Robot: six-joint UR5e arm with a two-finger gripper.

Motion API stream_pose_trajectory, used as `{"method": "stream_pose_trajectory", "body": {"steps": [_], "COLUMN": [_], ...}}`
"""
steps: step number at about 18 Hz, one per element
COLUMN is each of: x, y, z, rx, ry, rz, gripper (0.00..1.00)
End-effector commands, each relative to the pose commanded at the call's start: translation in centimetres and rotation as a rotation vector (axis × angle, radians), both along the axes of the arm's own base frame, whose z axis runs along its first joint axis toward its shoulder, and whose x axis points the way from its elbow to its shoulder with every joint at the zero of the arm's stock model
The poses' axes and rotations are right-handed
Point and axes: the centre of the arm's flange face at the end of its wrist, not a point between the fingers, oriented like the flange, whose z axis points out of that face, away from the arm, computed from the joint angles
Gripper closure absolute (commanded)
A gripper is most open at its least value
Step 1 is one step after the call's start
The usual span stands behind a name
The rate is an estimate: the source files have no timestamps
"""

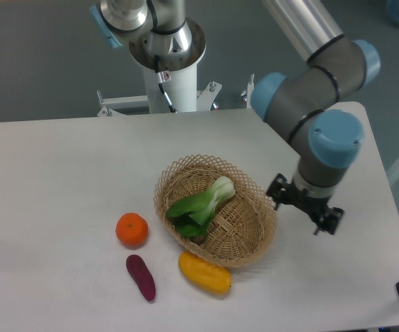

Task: Pick up the green vegetable from the basket
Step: 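Move the gripper over the basket and lower it onto the bok choy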

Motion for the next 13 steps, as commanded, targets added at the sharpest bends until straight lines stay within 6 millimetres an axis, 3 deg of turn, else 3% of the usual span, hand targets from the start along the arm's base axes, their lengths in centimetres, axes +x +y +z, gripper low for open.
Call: {"method": "stream_pose_trajectory", "body": {"steps": [3,8,11,13], "x": [2.9,6.8,8.1,9.7], "y": [0.2,-0.4,-0.8,0.0], "z": [-1.1,-5.3,-5.4,-5.4], "rx": [0.002,-0.019,-0.024,-0.029], "ry": [0.002,-0.018,-0.028,-0.03], "rz": [-0.028,-0.068,-0.077,-0.097], "gripper": [0.0,0.0,0.0,0.0]}}
